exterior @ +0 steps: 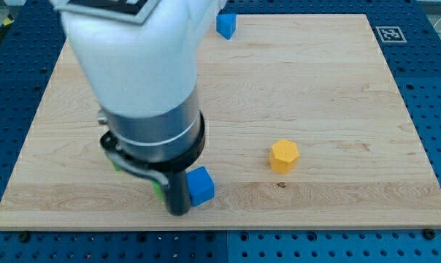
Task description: Push the green circle slightly up
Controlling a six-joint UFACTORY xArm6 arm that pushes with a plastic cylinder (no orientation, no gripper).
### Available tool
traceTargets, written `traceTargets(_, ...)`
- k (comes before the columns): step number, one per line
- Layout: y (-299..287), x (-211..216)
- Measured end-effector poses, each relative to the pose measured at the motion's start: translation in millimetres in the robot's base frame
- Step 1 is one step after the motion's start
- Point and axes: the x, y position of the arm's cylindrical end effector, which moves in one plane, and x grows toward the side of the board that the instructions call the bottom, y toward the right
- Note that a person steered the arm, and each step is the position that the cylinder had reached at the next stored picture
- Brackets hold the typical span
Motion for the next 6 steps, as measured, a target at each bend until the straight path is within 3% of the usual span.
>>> traceTargets(1,0.8,-15.7)
traceTargets(3,-6.6,22.3)
traceTargets(6,-23.2,-30.8)
